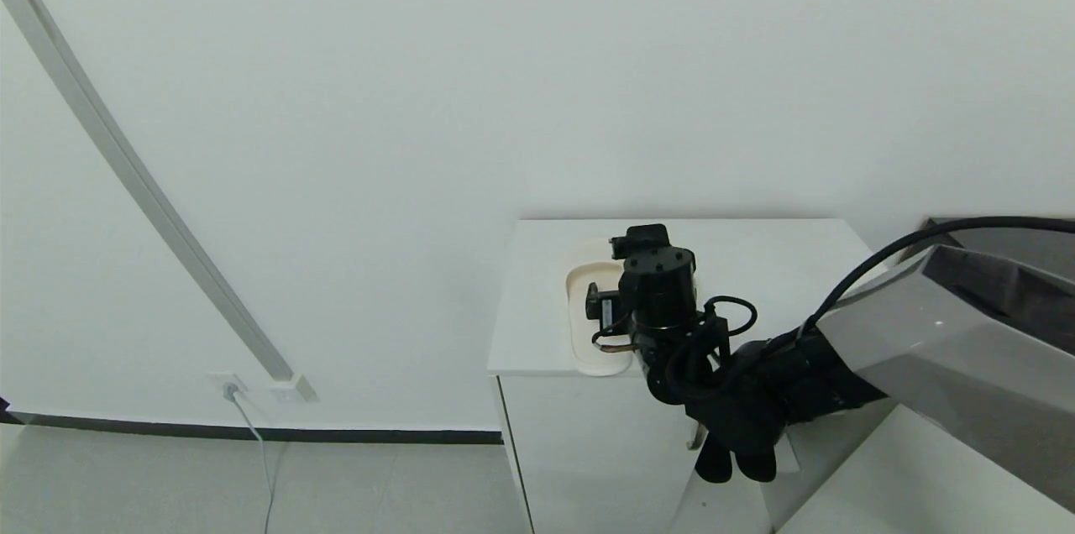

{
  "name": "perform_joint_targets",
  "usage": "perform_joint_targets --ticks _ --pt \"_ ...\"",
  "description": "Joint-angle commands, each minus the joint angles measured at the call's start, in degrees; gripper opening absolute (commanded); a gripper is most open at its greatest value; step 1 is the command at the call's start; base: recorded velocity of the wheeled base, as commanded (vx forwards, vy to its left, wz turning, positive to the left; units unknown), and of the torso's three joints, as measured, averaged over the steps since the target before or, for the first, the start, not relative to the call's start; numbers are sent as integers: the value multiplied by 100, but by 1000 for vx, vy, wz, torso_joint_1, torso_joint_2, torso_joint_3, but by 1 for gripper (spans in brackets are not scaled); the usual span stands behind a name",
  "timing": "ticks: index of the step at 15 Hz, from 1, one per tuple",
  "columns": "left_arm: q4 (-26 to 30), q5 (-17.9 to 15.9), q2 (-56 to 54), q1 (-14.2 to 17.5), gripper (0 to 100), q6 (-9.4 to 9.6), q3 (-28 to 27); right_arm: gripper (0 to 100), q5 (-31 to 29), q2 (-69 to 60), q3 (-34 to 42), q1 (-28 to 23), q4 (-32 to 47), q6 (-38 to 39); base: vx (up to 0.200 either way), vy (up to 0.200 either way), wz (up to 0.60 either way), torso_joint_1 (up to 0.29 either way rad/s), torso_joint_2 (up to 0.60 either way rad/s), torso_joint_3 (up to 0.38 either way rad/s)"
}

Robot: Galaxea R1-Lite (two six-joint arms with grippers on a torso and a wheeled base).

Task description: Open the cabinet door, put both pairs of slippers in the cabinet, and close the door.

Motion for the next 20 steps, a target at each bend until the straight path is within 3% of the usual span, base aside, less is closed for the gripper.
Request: perform_joint_targets --ticks 1,17,18,20 --pt "-1 2 -1 -4 0 0 0 100 -1 305 -149 -72 -35 -29 0 0 0 0 0 0" --pt "-1 2 -1 -4 0 0 0 100 8 911 -1195 -291 -9 -82 0 0 0 0 0 0" --pt "-1 2 -1 -4 0 0 0 0 8 937 -1204 -300 -18 -90 0 0 0 0 0 0" --pt "-1 2 -1 -4 0 0 0 0 8 937 -1204 -300 -18 -90 0 0 0 0 0 0"
